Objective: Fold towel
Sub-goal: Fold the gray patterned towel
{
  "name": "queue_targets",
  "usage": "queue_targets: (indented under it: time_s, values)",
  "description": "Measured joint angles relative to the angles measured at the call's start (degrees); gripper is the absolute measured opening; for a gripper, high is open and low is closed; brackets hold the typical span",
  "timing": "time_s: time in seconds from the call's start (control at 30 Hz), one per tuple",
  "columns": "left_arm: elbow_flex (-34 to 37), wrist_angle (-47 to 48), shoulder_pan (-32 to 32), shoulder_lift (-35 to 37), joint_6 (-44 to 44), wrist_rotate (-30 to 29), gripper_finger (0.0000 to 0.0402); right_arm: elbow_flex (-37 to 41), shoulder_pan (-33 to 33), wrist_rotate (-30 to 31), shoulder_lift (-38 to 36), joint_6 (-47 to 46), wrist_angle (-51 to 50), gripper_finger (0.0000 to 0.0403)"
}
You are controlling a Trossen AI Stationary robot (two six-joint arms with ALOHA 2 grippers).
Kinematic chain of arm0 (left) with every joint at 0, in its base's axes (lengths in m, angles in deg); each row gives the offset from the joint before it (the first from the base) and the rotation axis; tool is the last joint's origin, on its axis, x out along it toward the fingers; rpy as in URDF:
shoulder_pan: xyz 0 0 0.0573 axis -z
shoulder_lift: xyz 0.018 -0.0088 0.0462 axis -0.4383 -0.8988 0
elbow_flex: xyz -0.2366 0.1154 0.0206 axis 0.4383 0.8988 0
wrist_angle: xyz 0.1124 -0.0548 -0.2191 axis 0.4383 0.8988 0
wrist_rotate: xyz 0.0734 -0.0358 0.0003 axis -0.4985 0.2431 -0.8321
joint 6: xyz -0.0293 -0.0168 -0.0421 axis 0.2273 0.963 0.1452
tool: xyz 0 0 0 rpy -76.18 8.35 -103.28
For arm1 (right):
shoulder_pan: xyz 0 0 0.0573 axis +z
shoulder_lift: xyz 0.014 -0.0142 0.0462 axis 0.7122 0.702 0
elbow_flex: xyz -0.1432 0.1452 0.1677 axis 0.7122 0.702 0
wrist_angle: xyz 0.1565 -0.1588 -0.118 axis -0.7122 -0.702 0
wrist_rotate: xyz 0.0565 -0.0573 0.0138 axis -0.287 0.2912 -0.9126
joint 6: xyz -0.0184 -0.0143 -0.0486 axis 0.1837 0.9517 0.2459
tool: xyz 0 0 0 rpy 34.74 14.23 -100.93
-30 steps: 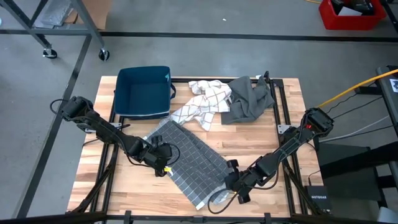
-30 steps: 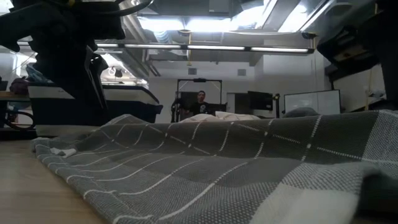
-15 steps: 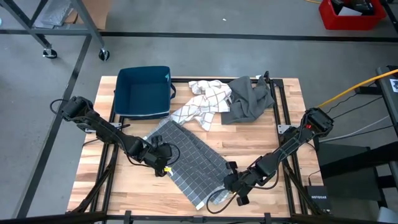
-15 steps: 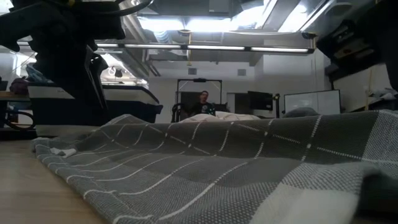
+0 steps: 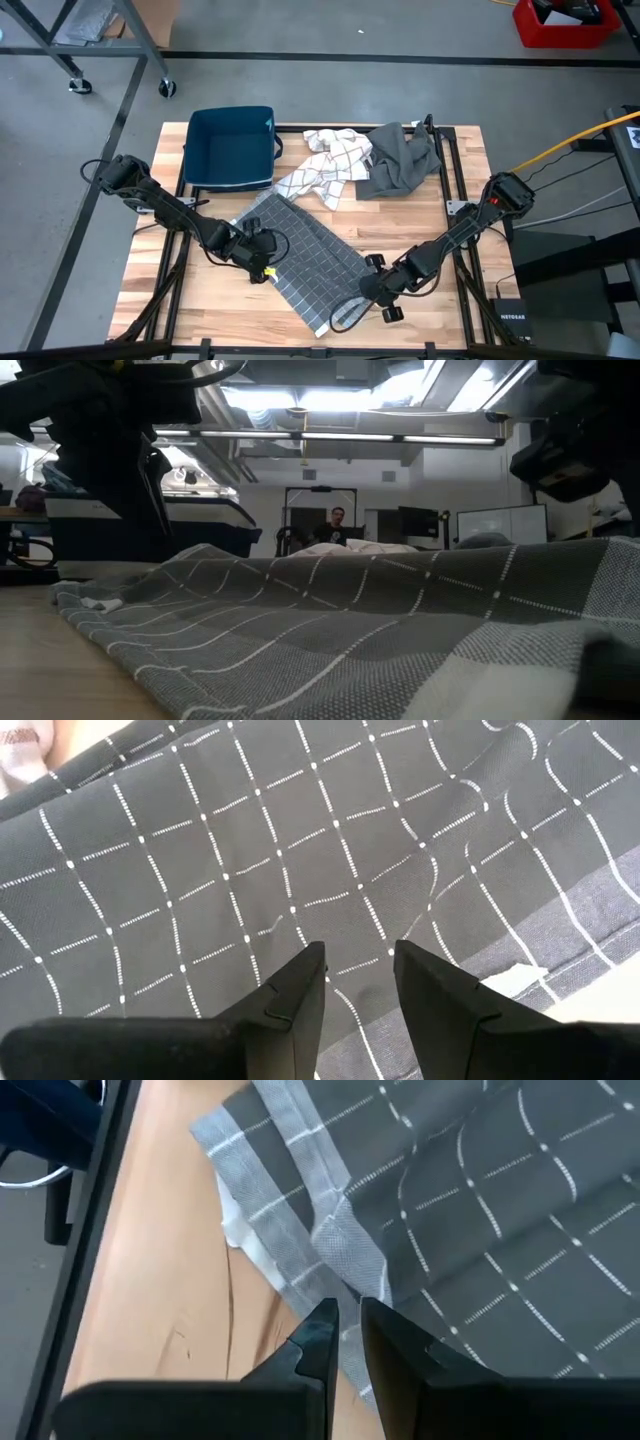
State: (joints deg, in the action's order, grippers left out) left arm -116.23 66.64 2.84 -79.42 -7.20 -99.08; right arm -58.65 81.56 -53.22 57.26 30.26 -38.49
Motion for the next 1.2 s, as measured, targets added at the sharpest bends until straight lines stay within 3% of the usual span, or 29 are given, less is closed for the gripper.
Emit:
queue_targets:
  time_s: [0.1,0.27,0.5,0.7,1.03,1.2]
  values:
    - [0.0,0.0,0.0,0.0,0.0,0.0,0.0115,0.0,-0.3,-0.2,0.0,0.1,0.2,0.0053]
    - [0.0,0.0,0.0,0.0,0.0,0.0,0.0115,0.0,-0.2,6.9,0.0,0.3,3.5,0.0053]
    - [0.3,0.0,0.0,0.0,0.0,0.0,0.0115,0.0,-0.2,10.1,0.0,0.3,12.2,0.0053]
    - [0.3,0.0,-0.1,0.0,2.4,0.0,0.0115,0.0,-1.0,8.9,0.0,0.4,10.7,0.0053]
    - [0.3,0.1,-0.1,0.0,3.9,0.0,0.0115,0.0,-1.4,4.2,1.1,-1.6,-2.2,0.0053]
    - [0.3,0.1,-0.1,0.0,3.9,0.0,0.0115,0.0,-1.3,2.5,4.1,-2.9,-1.1,0.0053]
